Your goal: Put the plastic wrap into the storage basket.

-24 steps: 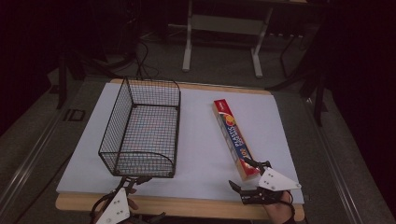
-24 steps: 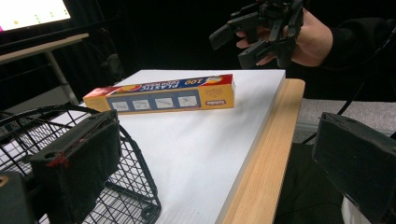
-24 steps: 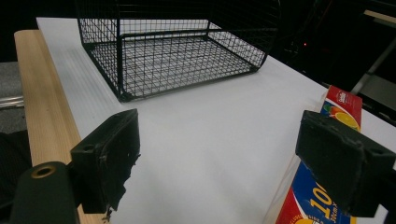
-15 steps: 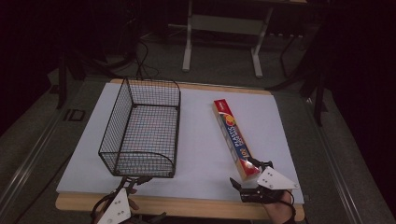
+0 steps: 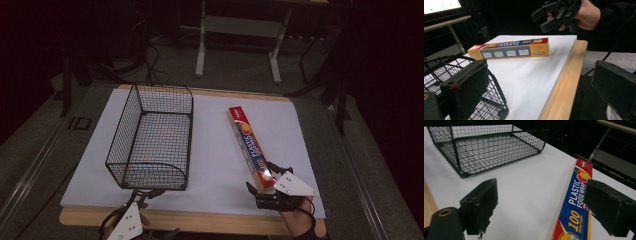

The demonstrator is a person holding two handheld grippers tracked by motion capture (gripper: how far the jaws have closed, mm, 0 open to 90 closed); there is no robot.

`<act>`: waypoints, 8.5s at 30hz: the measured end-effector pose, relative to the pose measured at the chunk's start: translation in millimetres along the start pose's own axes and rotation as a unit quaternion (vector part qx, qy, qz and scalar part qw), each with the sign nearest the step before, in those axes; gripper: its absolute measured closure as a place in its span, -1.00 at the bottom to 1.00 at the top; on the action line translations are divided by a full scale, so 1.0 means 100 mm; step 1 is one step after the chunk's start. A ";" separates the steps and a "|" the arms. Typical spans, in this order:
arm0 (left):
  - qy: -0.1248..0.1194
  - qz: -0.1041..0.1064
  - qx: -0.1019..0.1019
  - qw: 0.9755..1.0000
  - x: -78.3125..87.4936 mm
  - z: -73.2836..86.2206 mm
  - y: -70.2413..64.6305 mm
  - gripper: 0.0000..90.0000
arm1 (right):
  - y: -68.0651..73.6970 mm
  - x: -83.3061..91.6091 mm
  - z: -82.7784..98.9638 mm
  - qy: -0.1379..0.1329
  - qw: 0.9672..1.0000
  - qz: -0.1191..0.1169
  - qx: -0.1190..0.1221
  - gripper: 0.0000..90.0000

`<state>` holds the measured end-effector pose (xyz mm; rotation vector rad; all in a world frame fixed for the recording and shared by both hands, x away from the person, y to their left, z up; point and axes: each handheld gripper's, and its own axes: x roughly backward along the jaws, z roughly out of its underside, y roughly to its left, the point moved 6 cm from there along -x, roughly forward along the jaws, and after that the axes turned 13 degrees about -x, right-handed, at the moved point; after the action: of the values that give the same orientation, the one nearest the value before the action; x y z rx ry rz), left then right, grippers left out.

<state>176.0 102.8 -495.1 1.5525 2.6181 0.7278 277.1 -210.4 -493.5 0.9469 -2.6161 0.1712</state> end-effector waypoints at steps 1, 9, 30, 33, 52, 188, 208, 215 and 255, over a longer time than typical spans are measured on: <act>0.000 0.001 0.000 1.000 0.00 0.00 0.00 -0.96 | -0.01 -0.02 -0.01 0.003 1.000 0.002 0.002 -0.73; 0.005 0.011 -0.001 1.000 -0.02 0.01 -0.02 -0.96 | -0.15 -0.21 -0.08 0.033 0.999 0.013 0.000 -0.73; 0.010 0.015 0.002 1.000 -0.03 0.02 -0.02 -0.96 | -0.59 -0.70 -0.12 0.129 0.987 0.066 -0.069 -0.70; 0.011 0.016 0.001 1.000 -0.03 0.03 -0.02 -0.96 | -0.65 -0.76 -0.14 0.148 0.982 0.076 -0.086 -0.69; 0.017 0.024 -0.004 1.000 -0.04 0.03 -0.05 -0.96 | -0.79 -1.09 -0.21 0.242 0.955 0.121 -0.126 -0.77; 0.009 0.021 -0.002 1.000 -0.02 0.00 -0.07 -0.96 | 0.31 -2.01 -2.13 0.305 0.936 0.108 -0.139 -0.12; 0.003 0.023 -0.002 1.000 0.01 -0.01 -0.08 -0.96 | 1.01 -2.39 -2.38 0.265 0.956 0.050 -0.118 -0.13; 0.001 0.024 0.000 1.000 0.02 -0.01 -0.08 -0.96 | 1.23 -2.55 -2.37 0.248 0.961 0.036 -0.119 -0.13; 0.005 0.031 -0.002 0.999 0.03 -0.01 -0.09 -0.96 | 1.54 -2.96 -1.35 0.297 0.946 0.025 -0.126 -0.14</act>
<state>166.5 101.5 -497.3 1.6411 2.5825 0.7463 428.5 116.0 -475.7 0.6171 -2.0427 0.1089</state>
